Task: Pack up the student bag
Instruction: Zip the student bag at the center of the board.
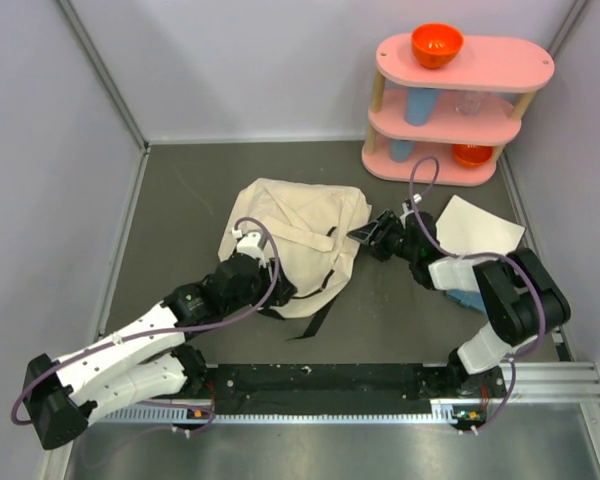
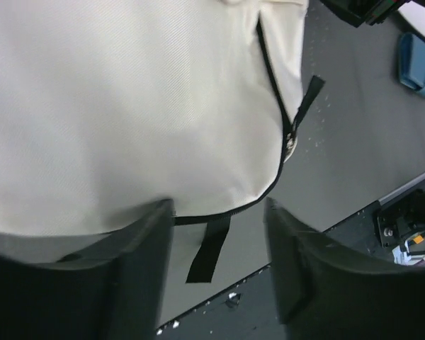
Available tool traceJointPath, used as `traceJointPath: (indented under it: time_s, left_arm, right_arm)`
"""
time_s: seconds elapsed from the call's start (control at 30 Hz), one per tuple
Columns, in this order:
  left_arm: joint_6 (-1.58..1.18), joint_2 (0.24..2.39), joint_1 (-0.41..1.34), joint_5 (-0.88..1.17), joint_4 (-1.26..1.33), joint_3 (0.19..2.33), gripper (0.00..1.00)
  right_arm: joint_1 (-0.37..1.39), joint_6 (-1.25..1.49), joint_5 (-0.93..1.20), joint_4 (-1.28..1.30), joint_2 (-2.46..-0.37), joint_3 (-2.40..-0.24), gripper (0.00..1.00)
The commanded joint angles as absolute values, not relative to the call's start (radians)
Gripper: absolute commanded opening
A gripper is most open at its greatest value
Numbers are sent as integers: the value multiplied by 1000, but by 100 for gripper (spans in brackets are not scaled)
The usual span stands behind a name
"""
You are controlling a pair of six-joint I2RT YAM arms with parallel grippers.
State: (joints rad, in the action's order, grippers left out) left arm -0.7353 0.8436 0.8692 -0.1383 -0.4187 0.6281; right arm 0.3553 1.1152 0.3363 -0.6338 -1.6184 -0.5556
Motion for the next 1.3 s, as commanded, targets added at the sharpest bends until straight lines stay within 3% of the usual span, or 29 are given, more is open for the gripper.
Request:
traceJointPath:
  time_s: [0.0,0.13,0.23,0.47,0.67,0.83,0.93,1.13,1.27]
  left_arm:
    - [-724,911,870,-89,-176,664,74]
    - [-658,1081,871,-35,-147,785,94]
    - [-612,1204,890,-25,-150,877,99]
    - [-552,1364,919,-26,-189,982,99]
    - [-535,1261,951,-202,-388,1089,99]
    - [-549,1166,951,-394,-693,1155,87]
    - [-574,1089,951,-414,-764,1135,88]
    - [-479,1060,951,-196,-496,1057,94]
    - [-443,1272,951,-33,-359,1113,98]
  right_arm:
    - [362,1028,341,-574,-1500,-532,50]
    - [367,1031,328,-568,-1465,-505,51]
    - [367,1029,324,-566,-1465,-502,51]
    - [367,1034,328,-578,-1476,-509,52]
    - [368,1042,328,-583,-1479,-511,52]
    - [367,1046,327,-584,-1482,-511,52]
    - [368,1048,330,-583,-1482,-512,52]
    - [367,1051,337,-586,-1482,-514,52]
    - [367,1049,337,-581,-1474,-514,52]
